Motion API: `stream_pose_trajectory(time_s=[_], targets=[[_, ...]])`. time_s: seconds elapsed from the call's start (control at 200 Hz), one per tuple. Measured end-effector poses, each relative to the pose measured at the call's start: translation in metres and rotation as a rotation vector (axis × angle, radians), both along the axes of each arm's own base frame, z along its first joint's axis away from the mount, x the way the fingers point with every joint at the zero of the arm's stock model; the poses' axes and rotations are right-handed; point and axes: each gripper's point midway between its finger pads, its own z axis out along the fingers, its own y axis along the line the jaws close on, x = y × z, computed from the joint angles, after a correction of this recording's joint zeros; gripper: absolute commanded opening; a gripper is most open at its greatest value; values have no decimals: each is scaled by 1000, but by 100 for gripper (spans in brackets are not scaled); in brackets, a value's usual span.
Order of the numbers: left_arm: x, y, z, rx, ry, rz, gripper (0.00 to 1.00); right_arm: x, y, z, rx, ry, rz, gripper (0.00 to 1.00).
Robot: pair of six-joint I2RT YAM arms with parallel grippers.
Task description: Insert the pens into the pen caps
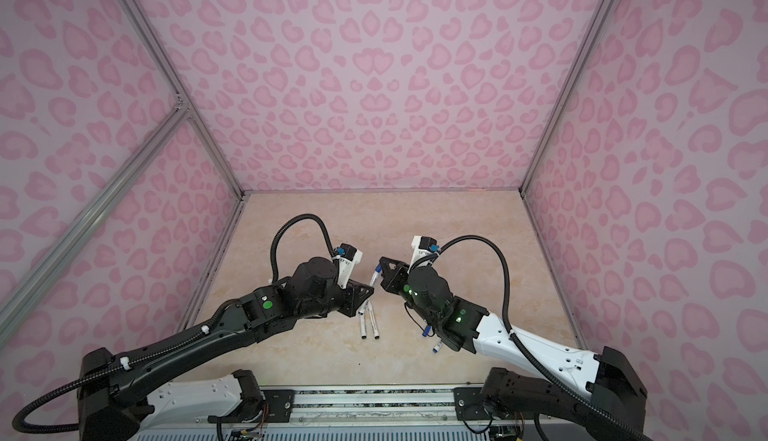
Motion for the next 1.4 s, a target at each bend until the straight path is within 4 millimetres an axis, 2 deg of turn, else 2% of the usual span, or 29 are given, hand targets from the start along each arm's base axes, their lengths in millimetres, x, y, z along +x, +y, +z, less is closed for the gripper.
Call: stream_pose_trajectory(time_s=[0.165, 0.445, 0.68, 0.975, 1.13, 1.28, 1.4], targets=[[0, 4, 7, -19, -35, 9, 3, 4, 1, 3, 39, -3, 57, 0], [1, 9, 7, -34, -51, 19, 3, 6, 5, 1, 144, 25, 144, 2], [-1, 13, 7, -45, -61, 24, 3, 5, 9, 1, 200, 59, 164, 7], [5, 12, 18, -81, -104, 41, 3, 14, 8, 16, 184, 98, 150, 2], [7, 11, 19, -96, -123, 43, 3, 26, 0, 19, 126, 110, 154, 0], [13, 17, 18, -85, -139, 82, 3, 43, -23, 0, 84, 164, 102, 0], [14, 18, 18, -81, -144, 89, 3, 40, -23, -2, 71, 172, 129, 0]])
